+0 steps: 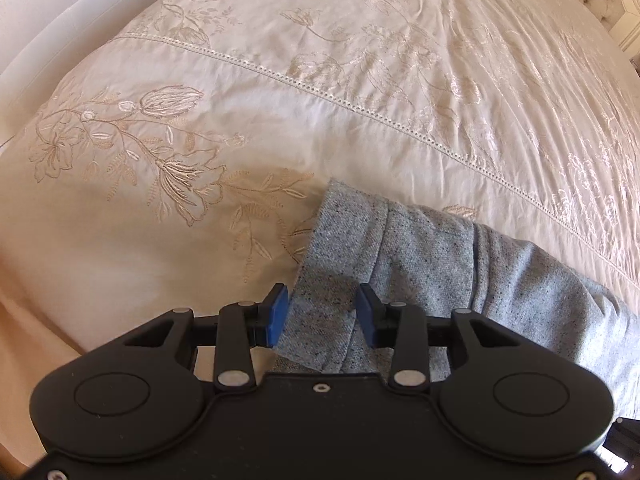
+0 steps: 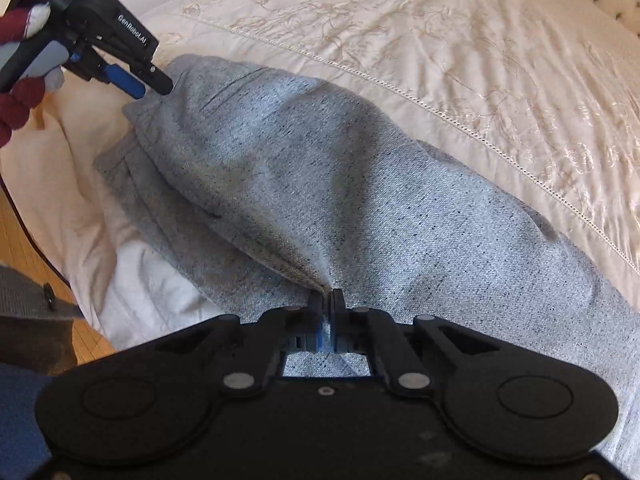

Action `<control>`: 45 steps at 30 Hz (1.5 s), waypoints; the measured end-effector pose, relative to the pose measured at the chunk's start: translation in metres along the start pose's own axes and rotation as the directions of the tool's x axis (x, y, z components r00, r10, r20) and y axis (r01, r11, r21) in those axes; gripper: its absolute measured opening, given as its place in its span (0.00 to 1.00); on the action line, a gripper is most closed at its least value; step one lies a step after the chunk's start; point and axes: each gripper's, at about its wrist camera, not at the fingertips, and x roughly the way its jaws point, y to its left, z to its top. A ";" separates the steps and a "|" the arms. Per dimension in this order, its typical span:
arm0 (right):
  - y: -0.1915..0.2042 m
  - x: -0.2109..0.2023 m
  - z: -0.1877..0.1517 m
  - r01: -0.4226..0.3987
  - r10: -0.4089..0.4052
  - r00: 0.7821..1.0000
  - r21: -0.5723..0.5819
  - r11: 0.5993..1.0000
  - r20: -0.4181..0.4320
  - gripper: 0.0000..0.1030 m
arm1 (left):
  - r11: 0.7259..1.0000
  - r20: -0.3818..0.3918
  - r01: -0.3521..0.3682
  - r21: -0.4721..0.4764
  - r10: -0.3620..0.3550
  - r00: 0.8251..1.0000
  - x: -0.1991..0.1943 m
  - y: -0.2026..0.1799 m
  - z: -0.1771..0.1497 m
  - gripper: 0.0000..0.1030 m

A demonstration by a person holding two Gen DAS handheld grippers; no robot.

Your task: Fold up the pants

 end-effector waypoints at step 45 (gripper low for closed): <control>-0.005 0.011 -0.016 -0.098 0.104 0.989 0.063 0.993 -0.108 0.12 | 0.994 -0.045 0.005 -0.105 -0.009 0.999 -0.028 0.026 -0.058 0.12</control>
